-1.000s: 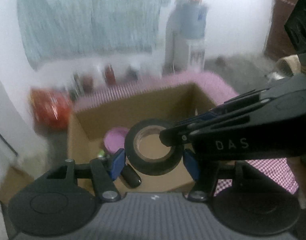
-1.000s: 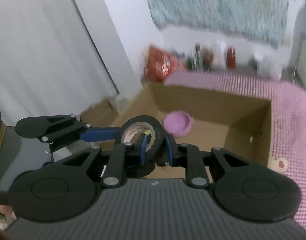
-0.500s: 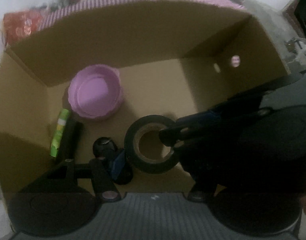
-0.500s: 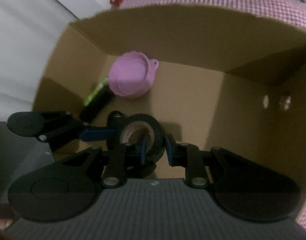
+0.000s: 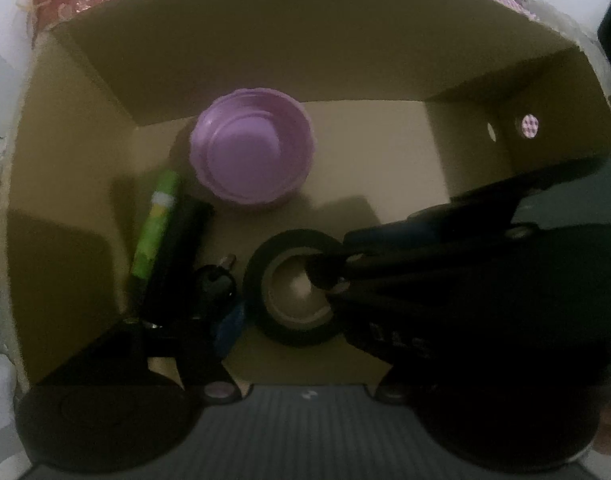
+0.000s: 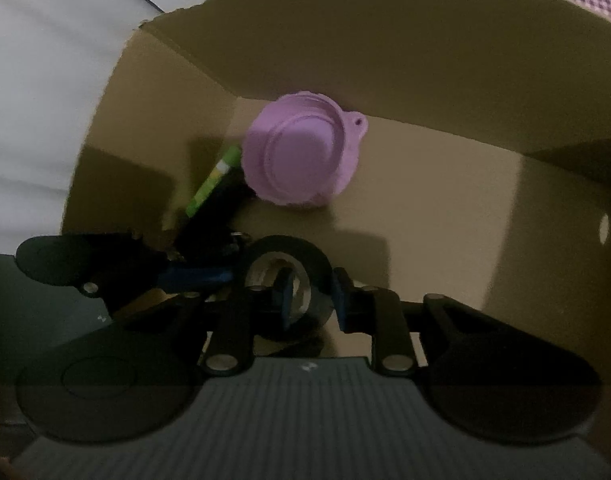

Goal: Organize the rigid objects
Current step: 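Carry the tape roll into the box and open the right gripper, then move the open right gripper back to the green dropper bottle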

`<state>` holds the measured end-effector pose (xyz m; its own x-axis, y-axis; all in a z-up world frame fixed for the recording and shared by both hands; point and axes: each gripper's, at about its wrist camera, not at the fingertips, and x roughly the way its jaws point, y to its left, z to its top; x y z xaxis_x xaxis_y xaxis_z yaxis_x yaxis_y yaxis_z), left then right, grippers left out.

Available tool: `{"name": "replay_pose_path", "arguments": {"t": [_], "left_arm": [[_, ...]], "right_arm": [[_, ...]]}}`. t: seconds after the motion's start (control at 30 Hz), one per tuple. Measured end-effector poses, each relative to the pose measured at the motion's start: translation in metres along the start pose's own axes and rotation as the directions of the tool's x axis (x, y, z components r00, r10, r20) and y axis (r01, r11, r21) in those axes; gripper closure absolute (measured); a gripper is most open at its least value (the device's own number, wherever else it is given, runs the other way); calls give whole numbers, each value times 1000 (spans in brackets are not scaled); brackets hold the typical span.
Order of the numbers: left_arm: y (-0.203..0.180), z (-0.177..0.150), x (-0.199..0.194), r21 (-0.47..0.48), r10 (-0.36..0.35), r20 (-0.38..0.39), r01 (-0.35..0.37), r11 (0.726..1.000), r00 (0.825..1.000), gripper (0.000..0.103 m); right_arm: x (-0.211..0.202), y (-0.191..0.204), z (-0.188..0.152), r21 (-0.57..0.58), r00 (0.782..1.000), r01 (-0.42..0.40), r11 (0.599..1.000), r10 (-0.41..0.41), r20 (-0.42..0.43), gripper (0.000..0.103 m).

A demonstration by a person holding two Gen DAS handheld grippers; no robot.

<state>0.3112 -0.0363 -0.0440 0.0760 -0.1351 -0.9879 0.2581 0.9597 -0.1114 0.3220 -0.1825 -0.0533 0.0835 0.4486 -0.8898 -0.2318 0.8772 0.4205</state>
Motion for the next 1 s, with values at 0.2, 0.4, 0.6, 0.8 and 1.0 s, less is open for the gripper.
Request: {"name": "replay_pose_path", "arguments": {"t": [0.2, 0.4, 0.6, 0.8, 1.0], "left_arm": [[-7, -15, -36, 36, 14, 106, -18, 999, 994, 20], [-21, -34, -87, 48, -18, 215, 7, 999, 976, 19], [-32, -78, -145, 86, -71, 381, 41, 995, 922, 16], [-42, -150, -176, 127, -135, 563, 76, 989, 815, 7], [-54, -207, -142, 110, -139, 613, 90, 990, 777, 4]], "right_arm": [[-24, -5, -5, 47, 996, -80, 996, 77, 50, 58], [-88, -8, -19, 66, 972, -166, 984, 152, 179, 53], [-173, -6, -77, 17, 900, -266, 964, 242, 362, 51], [-228, -2, -174, -48, 795, -285, 957, 264, 546, 44], [-216, -3, -270, -33, 727, -171, 985, 149, 671, 41]]}}
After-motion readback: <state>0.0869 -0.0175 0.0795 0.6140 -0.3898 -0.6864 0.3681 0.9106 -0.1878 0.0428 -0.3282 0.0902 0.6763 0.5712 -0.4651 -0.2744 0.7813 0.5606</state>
